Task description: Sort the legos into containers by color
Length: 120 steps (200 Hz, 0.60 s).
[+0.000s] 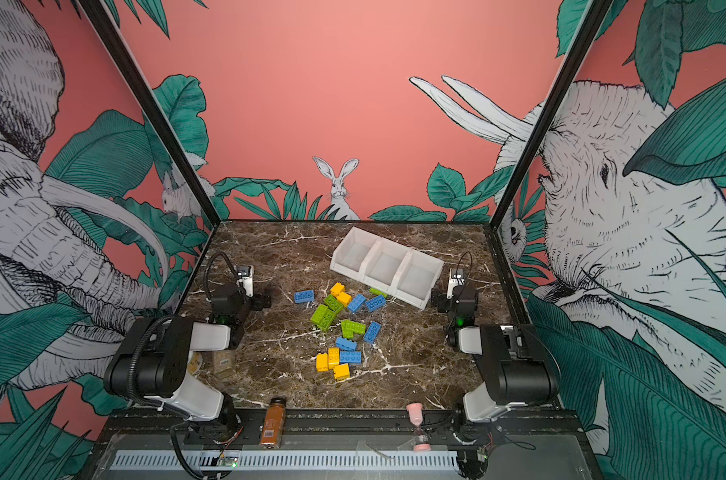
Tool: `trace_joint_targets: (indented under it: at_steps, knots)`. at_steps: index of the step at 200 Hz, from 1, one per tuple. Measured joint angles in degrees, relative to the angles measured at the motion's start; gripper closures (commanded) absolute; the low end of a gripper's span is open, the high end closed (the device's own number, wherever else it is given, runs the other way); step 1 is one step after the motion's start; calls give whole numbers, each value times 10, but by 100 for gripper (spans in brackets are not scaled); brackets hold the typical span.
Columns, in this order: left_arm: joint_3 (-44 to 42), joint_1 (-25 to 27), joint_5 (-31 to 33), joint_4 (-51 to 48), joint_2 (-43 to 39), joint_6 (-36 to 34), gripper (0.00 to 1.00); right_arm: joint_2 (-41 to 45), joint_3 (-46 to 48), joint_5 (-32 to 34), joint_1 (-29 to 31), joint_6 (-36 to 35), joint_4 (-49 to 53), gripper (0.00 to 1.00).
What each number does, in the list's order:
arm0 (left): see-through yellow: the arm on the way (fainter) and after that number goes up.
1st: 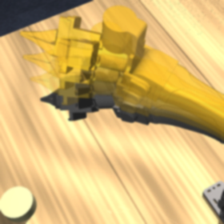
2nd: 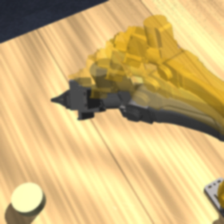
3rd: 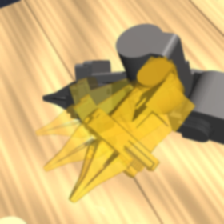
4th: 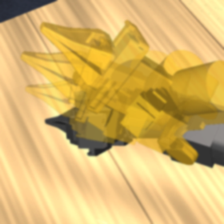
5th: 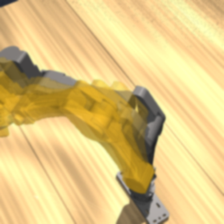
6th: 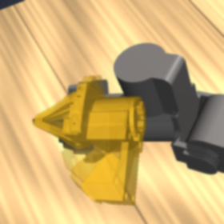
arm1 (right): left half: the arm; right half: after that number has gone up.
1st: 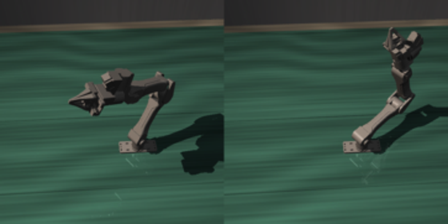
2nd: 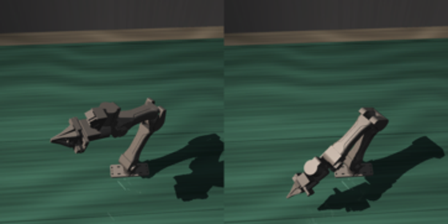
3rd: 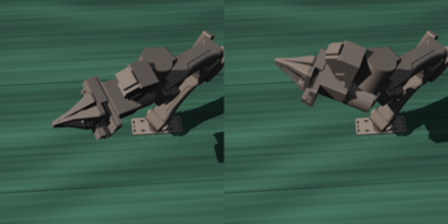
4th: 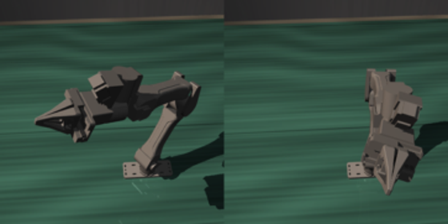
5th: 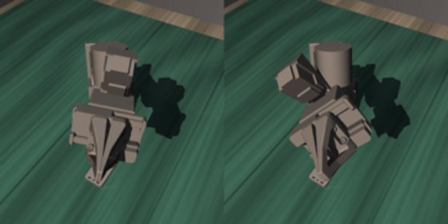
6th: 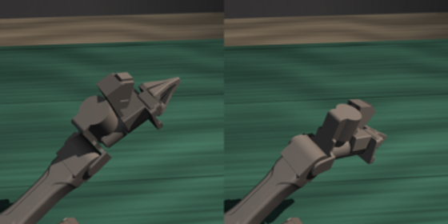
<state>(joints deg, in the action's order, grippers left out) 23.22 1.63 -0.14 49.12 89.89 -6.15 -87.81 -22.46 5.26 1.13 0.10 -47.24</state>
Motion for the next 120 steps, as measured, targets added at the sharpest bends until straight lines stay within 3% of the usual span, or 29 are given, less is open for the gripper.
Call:
trace_joint_targets:
  at_steps: [54, 73, 104, 120]
  knots:
    - [0, 0, 3, 0, 0, 0, 1, 0, 0, -1, 0, -3, 0, 2]
    - [2, 0, 22, -23, -13, 3, 1, 17, -9, -1, 0, -3, 40, 11]
    - [9, 3, 22, -116, -135, 14, 1, 108, -76, -23, 6, 13, 200, 17]
    - [16, 11, -1, -143, -212, 44, 1, 150, -127, -7, 45, 30, 277, 16]
